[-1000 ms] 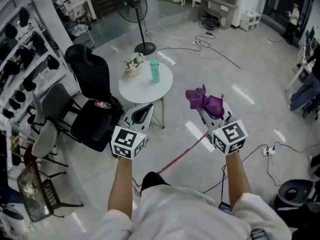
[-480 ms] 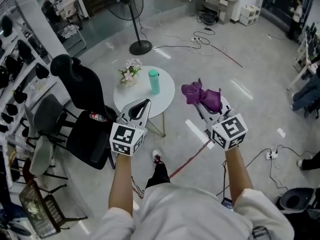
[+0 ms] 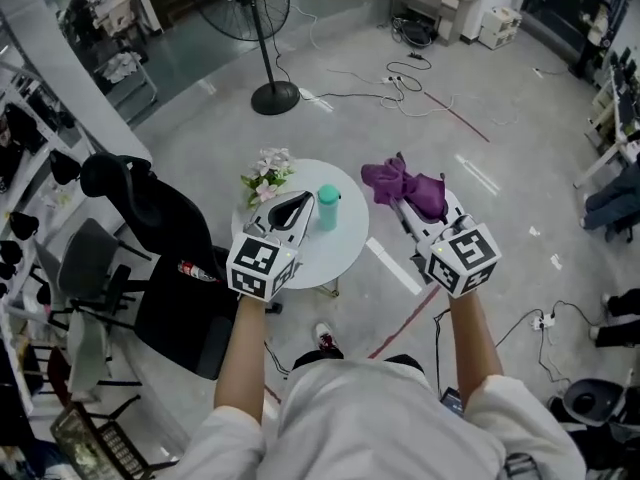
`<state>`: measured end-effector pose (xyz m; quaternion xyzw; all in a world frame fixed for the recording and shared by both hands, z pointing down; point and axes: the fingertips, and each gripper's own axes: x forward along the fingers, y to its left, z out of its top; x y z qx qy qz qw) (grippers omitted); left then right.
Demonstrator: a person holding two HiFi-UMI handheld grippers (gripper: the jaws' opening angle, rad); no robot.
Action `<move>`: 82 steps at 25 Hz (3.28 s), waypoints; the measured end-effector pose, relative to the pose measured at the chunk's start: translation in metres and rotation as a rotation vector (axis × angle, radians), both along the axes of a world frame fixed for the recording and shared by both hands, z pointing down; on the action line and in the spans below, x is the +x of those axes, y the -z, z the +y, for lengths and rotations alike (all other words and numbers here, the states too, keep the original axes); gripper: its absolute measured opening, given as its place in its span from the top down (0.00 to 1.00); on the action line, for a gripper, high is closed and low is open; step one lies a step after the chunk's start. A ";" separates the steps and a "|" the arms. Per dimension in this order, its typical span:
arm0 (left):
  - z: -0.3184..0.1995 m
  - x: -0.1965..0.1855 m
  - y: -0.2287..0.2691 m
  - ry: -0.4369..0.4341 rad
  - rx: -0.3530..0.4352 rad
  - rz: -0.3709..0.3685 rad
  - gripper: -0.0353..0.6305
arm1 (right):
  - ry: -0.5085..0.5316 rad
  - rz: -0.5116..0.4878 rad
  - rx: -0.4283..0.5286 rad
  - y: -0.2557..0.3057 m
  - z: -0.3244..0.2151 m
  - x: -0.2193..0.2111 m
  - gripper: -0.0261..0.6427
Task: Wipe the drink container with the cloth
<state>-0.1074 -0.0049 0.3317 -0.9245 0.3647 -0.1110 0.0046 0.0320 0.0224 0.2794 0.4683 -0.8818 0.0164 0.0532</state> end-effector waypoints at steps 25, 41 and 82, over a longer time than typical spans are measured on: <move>-0.137 0.057 -0.224 -0.001 -0.445 -0.379 0.60 | 0.289 -0.114 -0.574 -0.222 -0.176 -0.028 0.80; -0.138 0.063 -0.231 -0.045 -0.470 -0.376 0.62 | 0.173 -0.377 -0.759 -0.304 -0.200 -0.040 0.80; -0.155 0.041 -0.217 0.200 -0.411 -0.057 0.60 | 0.135 -0.393 -0.906 -0.414 -0.195 -0.017 0.81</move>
